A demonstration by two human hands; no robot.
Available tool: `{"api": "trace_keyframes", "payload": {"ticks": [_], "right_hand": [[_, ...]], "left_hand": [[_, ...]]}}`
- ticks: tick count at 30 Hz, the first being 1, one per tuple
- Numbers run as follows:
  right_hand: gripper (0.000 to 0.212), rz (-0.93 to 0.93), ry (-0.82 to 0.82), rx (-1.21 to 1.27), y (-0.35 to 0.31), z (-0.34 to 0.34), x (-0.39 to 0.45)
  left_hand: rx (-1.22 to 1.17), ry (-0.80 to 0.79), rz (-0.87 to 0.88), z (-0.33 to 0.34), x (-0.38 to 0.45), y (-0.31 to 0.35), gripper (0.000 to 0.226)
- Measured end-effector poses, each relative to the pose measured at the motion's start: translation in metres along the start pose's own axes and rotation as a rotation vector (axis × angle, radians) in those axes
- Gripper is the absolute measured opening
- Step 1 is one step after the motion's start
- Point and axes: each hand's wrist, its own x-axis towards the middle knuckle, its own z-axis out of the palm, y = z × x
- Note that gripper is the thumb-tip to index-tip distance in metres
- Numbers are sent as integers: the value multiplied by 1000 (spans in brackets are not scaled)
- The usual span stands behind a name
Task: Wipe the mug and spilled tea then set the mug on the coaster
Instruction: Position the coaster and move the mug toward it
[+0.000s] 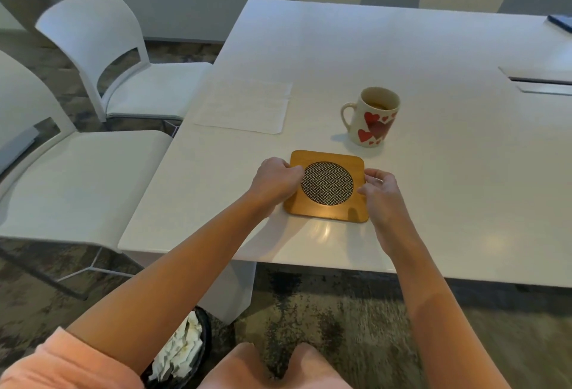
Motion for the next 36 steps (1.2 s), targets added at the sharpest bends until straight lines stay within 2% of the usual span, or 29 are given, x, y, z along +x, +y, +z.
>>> {"api": "trace_keyframes", "payload": {"ticks": [17,19,23,30,36], "right_hand": [[35,-79,-3,-100,9,-4,10],[40,-101,12,-126,7,-8,14],[49,-159,45,-164,3,-19,25],[71,-236,67,-183,-7,-34,56],[99,-290,58,-295,-22,-41,101]], "left_hand": [[52,5,-1,-6,7,2,10],[93,31,15,-7,9,4,15],[203,129,79,-7,16,9,49],[175,171,319,9,35,31,43],[173,142,425,29,62,55,45]]}}
